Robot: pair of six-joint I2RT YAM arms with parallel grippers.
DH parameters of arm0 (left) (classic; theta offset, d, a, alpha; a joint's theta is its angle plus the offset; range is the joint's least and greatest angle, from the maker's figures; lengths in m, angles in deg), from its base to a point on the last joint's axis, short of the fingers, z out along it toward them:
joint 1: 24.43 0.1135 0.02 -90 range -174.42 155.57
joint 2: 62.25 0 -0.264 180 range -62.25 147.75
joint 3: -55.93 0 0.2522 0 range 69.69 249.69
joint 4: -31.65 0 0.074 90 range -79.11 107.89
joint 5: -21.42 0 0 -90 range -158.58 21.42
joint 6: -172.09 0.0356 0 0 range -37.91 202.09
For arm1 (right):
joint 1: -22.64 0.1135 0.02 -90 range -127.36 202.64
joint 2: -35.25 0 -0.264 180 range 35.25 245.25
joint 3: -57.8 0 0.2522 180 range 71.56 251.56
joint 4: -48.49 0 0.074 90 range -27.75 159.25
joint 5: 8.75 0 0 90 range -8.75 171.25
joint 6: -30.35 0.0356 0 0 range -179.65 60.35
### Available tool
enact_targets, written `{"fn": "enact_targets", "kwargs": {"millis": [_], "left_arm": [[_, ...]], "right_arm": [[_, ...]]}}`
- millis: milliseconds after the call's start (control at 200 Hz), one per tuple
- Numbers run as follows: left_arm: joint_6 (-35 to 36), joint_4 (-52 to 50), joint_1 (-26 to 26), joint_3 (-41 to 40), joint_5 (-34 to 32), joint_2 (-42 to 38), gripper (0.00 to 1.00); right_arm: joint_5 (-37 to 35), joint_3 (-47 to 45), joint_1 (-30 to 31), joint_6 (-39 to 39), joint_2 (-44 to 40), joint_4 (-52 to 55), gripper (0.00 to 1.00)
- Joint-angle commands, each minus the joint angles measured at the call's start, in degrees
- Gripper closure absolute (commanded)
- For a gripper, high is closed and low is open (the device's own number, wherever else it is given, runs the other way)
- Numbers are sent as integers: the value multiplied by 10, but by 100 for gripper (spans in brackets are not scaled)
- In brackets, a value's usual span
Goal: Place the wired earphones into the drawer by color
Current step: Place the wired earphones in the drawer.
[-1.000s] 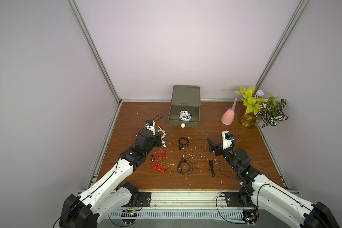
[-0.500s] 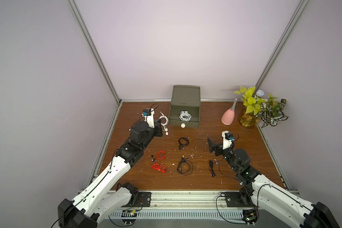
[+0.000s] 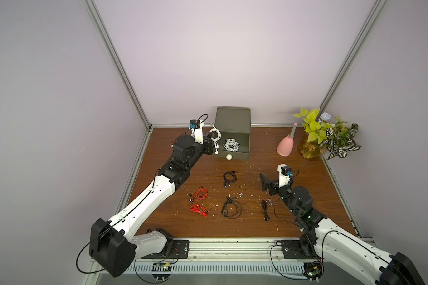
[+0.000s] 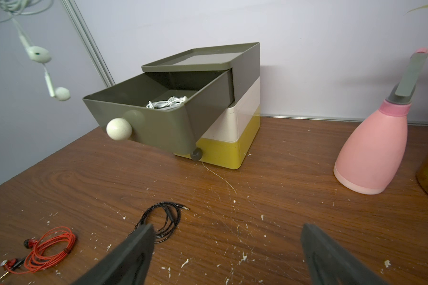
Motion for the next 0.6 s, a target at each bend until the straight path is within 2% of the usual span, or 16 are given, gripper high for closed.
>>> {"fn": "enact_targets", "kwargs": {"millis": [0, 315, 596], "left_arm": [[20, 54, 5, 31, 18, 35, 100], [24, 82, 6, 81, 46, 144, 100], [12, 75, 5, 87, 66, 190, 100]], "right_arm": [[4, 0, -2, 0, -6, -30, 1], [7, 1, -2, 1, -5, -32, 1], [7, 1, -2, 1, -6, -31, 1]]}}
